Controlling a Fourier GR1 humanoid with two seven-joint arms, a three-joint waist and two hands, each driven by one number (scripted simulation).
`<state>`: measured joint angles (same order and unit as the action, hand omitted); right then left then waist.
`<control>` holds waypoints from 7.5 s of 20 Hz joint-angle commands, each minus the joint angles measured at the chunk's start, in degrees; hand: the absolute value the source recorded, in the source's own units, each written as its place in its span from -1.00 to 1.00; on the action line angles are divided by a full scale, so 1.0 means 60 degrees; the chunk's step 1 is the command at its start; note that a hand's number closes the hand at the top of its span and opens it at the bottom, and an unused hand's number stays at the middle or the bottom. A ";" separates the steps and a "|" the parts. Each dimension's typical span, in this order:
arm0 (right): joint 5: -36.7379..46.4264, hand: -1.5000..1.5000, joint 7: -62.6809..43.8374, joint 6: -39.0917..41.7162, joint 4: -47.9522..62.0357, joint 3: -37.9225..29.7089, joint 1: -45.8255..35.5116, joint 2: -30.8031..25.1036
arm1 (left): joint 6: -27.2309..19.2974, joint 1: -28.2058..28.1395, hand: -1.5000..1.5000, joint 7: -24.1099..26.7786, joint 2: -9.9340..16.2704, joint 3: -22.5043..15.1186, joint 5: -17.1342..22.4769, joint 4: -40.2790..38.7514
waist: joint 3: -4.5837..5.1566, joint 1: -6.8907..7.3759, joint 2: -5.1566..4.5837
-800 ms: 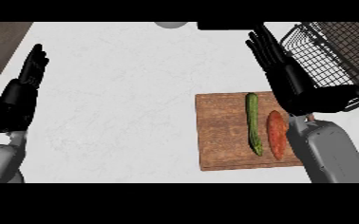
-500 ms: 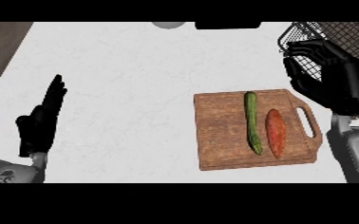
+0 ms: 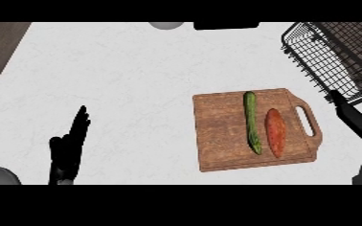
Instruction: Pick the squash from the cutting board and place it in the tiered basket
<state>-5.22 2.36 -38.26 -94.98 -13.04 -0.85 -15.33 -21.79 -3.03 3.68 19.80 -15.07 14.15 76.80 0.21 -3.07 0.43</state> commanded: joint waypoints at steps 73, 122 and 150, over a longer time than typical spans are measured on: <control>0.9152 -1.00 -1.3051 0.8648 0.2367 0.2871 -0.2997 0.2537 | 0.0451 0.0179 0.00 -0.0616 -0.0967 0.0081 -0.1149 0.0216 | -0.0032 0.0543 -0.0080; 0.5966 1.00 -1.0299 0.9342 -0.4804 -0.4114 -0.0578 -0.3543 | 0.0681 -0.0803 0.00 -0.0935 -0.1431 0.0562 -0.2024 0.1239 | -0.0029 0.0458 -0.0032; 0.7267 1.00 -0.6642 0.6602 0.6541 -0.1665 -0.6845 -0.5704 | 0.1254 -0.0151 0.00 -0.0998 -0.1779 0.1128 -0.2265 0.0553 | -0.0038 0.0769 -0.0124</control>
<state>36.21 -40.09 4.75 -62.82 -26.52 -37.74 -51.41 -14.53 -3.20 -1.31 8.71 -8.79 0.61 79.16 -0.02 1.29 -0.25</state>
